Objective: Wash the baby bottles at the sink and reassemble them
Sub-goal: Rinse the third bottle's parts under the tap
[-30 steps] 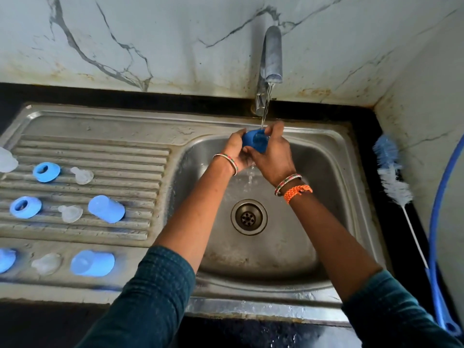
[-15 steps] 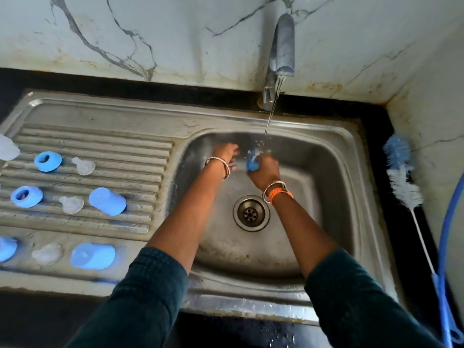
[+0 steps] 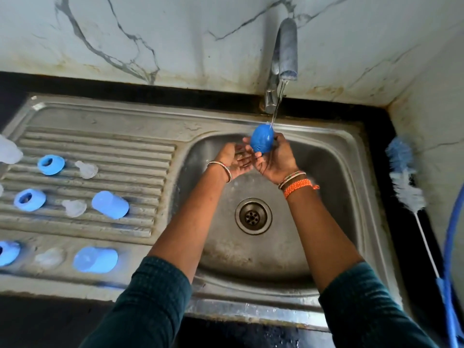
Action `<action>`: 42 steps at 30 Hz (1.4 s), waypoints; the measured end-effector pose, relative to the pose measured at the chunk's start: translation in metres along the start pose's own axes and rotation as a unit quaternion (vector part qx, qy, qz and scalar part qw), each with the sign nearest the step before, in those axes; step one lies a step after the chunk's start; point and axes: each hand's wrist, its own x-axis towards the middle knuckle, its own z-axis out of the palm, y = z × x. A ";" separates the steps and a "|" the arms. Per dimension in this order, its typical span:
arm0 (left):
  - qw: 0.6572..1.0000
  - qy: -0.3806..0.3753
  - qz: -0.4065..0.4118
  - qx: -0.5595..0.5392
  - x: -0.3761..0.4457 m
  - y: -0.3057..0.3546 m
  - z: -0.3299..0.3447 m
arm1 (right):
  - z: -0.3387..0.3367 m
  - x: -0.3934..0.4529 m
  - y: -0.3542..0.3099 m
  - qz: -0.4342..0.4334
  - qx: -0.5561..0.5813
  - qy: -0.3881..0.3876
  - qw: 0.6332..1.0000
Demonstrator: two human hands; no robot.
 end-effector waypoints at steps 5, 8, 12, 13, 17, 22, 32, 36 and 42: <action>1.000 0.004 0.003 0.028 -0.001 -0.002 0.002 | 0.007 -0.009 0.003 -0.037 -0.124 0.059 0.990; 0.997 0.029 0.002 0.069 0.001 -0.004 -0.003 | 0.004 -0.008 0.006 -0.172 -0.327 0.131 0.920; 0.995 0.030 -0.013 0.091 0.000 -0.009 -0.010 | 0.000 -0.004 0.013 -0.274 -0.532 0.202 0.775; 0.995 0.031 -0.016 0.089 -0.001 -0.010 -0.010 | -0.002 -0.004 0.015 -0.282 -0.544 0.205 0.764; 0.995 0.037 -0.021 0.088 0.000 -0.014 -0.014 | -0.003 0.000 0.026 -0.360 -0.545 0.211 0.727; 0.993 0.049 -0.033 0.101 -0.001 -0.020 -0.013 | -0.024 0.006 0.044 -0.243 -0.607 0.204 0.729; 0.989 0.104 -0.007 0.101 0.002 -0.021 -0.015 | -0.018 0.012 0.039 -0.278 -0.605 0.228 0.710; 0.989 0.108 -0.009 0.096 0.001 -0.022 -0.016 | -0.006 0.013 0.029 -0.271 -0.617 0.232 0.702; 0.995 0.089 -0.019 0.036 -0.007 -0.019 -0.007 | 0.022 0.000 0.008 -0.373 -0.597 0.238 0.669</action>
